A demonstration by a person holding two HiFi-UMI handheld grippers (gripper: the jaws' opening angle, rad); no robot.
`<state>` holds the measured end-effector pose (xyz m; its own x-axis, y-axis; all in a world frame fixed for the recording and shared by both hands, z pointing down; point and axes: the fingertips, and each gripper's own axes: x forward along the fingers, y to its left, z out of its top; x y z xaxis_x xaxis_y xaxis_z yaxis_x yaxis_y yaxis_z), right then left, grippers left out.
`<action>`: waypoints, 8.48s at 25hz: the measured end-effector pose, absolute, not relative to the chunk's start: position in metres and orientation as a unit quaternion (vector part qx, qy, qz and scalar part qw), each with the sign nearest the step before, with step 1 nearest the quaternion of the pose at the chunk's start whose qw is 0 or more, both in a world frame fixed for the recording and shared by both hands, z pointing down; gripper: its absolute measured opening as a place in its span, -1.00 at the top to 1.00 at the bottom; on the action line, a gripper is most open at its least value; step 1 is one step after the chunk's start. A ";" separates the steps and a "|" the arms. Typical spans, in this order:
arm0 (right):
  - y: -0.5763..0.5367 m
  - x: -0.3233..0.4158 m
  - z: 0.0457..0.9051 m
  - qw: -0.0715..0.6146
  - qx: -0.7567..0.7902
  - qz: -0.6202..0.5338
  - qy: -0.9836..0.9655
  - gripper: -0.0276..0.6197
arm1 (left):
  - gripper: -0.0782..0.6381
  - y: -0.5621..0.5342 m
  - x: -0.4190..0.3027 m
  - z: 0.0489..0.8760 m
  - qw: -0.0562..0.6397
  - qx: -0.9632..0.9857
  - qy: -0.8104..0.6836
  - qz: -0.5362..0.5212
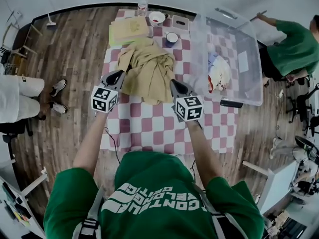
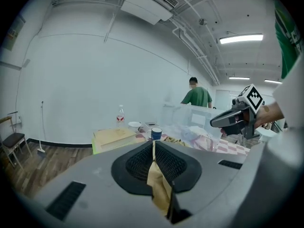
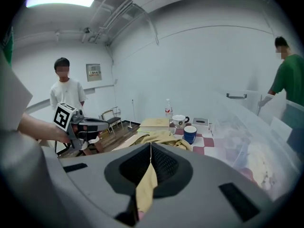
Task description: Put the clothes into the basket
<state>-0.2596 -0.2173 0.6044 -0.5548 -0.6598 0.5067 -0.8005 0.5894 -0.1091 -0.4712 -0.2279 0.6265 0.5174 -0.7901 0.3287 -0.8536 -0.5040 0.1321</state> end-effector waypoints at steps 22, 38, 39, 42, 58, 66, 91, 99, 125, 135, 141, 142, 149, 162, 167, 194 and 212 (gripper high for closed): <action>-0.280 -0.259 0.731 0.281 0.444 0.293 -0.798 -0.18 | -0.21 -0.335 -0.473 0.736 0.198 0.870 -0.399 0.211; -0.293 -0.280 0.825 0.291 0.436 0.385 -0.759 -0.26 | -0.41 -0.366 -0.462 0.822 0.268 0.848 -0.371 0.268; -0.294 -0.280 0.827 0.290 0.436 0.389 -0.758 -0.26 | -0.40 -0.366 -0.461 0.823 0.264 0.847 -0.372 0.272; -0.294 -0.281 0.829 0.293 0.434 0.396 -0.755 -0.26 | -0.40 -0.365 -0.459 0.825 0.257 0.846 -0.372 0.282; -0.283 -0.315 0.802 0.271 0.410 0.392 -0.777 0.47 | 0.52 -0.333 -0.430 0.803 0.294 0.845 -0.377 0.241; -0.274 -0.329 0.770 0.250 0.407 0.365 -0.799 0.52 | 0.59 -0.309 -0.414 0.763 0.289 0.857 -0.379 0.197; -0.289 -0.308 0.440 0.050 0.416 0.146 -0.896 0.55 | 0.60 -0.297 -0.389 0.425 0.076 0.893 -0.443 0.013; -0.284 -0.276 0.338 0.000 0.393 0.083 -0.916 0.55 | 0.60 -0.288 -0.355 0.321 -0.007 0.887 -0.461 -0.005; -0.289 -0.057 0.186 -0.071 0.453 -0.023 -0.888 0.56 | 0.60 -0.299 -0.133 0.166 -0.126 0.914 -0.382 -0.053; -0.301 0.031 0.221 -0.066 0.511 0.006 -0.857 0.55 | 0.60 -0.319 -0.042 0.200 -0.105 0.938 -0.329 -0.028; -0.320 0.070 0.264 -0.048 0.531 0.043 -0.845 0.55 | 0.60 -0.341 -0.002 0.243 -0.067 0.946 -0.317 -0.009; -0.324 0.073 0.273 -0.042 0.533 0.051 -0.844 0.56 | 0.60 -0.345 0.002 0.253 -0.058 0.947 -0.317 -0.005; -0.355 0.086 0.344 -0.003 0.542 0.109 -0.833 0.55 | 0.60 -0.379 0.016 0.327 0.007 0.947 -0.320 0.026; -0.394 0.105 0.448 0.073 0.529 0.200 -0.821 0.56 | 0.60 -0.417 0.034 0.435 0.120 0.932 -0.335 0.064; -0.404 0.114 0.497 0.115 0.521 0.235 -0.813 0.56 | 0.60 -0.425 0.040 0.487 0.179 0.918 -0.346 0.072; -0.398 0.115 0.731 0.373 0.404 0.411 -0.727 0.55 | 0.61 -0.410 0.042 0.714 0.301 0.832 -0.368 0.285; -0.392 0.142 0.713 0.378 0.437 0.394 -0.715 0.06 | 0.11 -0.408 0.030 0.696 0.231 0.822 -0.408 0.324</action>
